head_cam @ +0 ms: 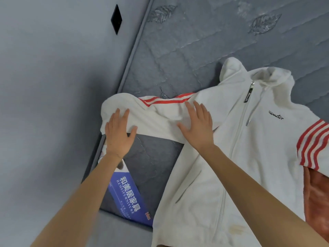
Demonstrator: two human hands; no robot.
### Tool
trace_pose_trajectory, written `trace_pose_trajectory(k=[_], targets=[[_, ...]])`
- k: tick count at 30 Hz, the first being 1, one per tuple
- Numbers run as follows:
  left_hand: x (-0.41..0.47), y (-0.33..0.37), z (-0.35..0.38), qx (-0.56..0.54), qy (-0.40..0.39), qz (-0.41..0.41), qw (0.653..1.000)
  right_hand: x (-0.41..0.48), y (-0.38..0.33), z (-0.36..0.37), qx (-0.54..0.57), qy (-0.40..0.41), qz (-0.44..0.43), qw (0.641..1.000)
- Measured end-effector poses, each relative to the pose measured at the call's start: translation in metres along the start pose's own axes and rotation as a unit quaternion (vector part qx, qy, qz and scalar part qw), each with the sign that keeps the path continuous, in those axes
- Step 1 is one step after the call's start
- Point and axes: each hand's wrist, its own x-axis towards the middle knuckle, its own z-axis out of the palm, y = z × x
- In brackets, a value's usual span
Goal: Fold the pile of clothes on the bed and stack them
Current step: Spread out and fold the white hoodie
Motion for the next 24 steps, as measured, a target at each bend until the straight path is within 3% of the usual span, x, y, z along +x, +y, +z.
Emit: trace_pose_trajectory(k=[6,12,17,22,24], targets=[[0.018,-0.02,-0.006,-0.008,0.027,0.003,1.0,0.041,-0.039,0.013,-0.006,-0.005,-0.088,0.996],[0.06,-0.03,-0.012,-0.085,0.039,-0.003,0.996,0.07,-0.068,0.033,-0.028,-0.026,-0.141,0.989],[0.096,-0.029,-0.025,-0.018,-0.011,0.012,1.0,0.084,-0.077,0.035,-0.082,-0.087,-0.115,0.986],[0.097,-0.052,-0.045,-0.017,-0.092,0.003,0.996,0.098,-0.087,0.012,0.093,0.006,-0.08,0.992],[0.088,-0.065,-0.053,-0.03,-0.115,-0.009,0.993,0.104,-0.098,0.001,0.11,0.019,-0.088,0.99]])
